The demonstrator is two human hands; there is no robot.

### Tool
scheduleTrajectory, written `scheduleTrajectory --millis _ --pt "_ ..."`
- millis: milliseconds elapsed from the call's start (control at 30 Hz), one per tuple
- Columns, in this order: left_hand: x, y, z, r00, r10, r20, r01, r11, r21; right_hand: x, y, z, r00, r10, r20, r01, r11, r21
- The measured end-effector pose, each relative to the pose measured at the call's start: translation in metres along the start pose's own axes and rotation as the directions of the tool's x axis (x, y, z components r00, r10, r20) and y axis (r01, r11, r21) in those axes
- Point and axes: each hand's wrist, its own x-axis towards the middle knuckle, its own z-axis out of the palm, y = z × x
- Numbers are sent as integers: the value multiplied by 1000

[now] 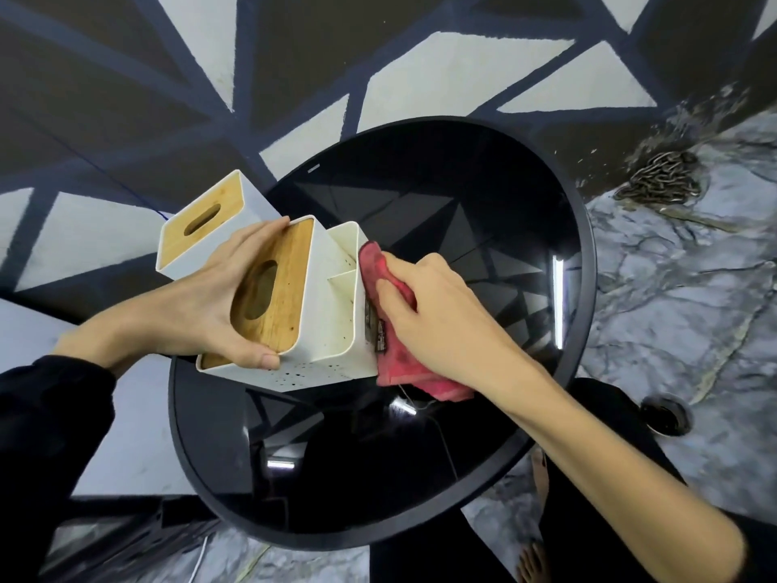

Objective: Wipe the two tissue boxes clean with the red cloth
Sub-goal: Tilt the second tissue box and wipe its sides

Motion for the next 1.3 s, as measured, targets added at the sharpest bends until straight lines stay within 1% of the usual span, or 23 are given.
scheduleTrajectory --millis 100,200,267,333,533,667,767,933,1067,1167,1233,1300 --pt "0 -1 1 1000 6 -4 -6 1000 -1 -26 -1 3 999 -8 47 6 999 50" --pt "1 -1 0 1000 18 -5 -18 1000 10 -55 -3 10 998 -16 64 8 994 113" --pt "1 -2 -1 1000 22 -4 -22 1000 16 -61 -4 14 998 4 57 -12 992 129" --pt "1 -2 -2 1000 20 0 -20 1000 22 -58 -4 17 999 7 33 -11 994 110" --pt "0 -1 -3 999 38 -3 -38 999 27 -9 -2 12 1000 20 -14 -18 995 99" --pt "-1 1 -4 999 36 -7 -36 999 35 36 -5 -5 988 146 49 -148 988 52" --pt "-2 2 -3 999 37 -12 -36 998 48 54 -7 -15 977 190 92 -195 979 55" --pt "-2 1 -1 999 38 -30 -36 998 58 40 -7 -20 980 148 136 -156 986 54" --pt "-1 0 -2 999 36 -26 -34 997 67 -4 -8 -10 981 104 165 -114 992 52" --pt "0 -1 -4 999 38 -19 -37 997 69 -37 -9 -6 970 42 238 -49 999 22" --pt "0 -3 -5 999 38 -19 -36 997 68 -53 -10 -4 961 23 277 -34 999 36" --pt "0 -4 -5 999 40 -16 -39 997 63 -63 -10 -1 959 17 283 -34 998 53"
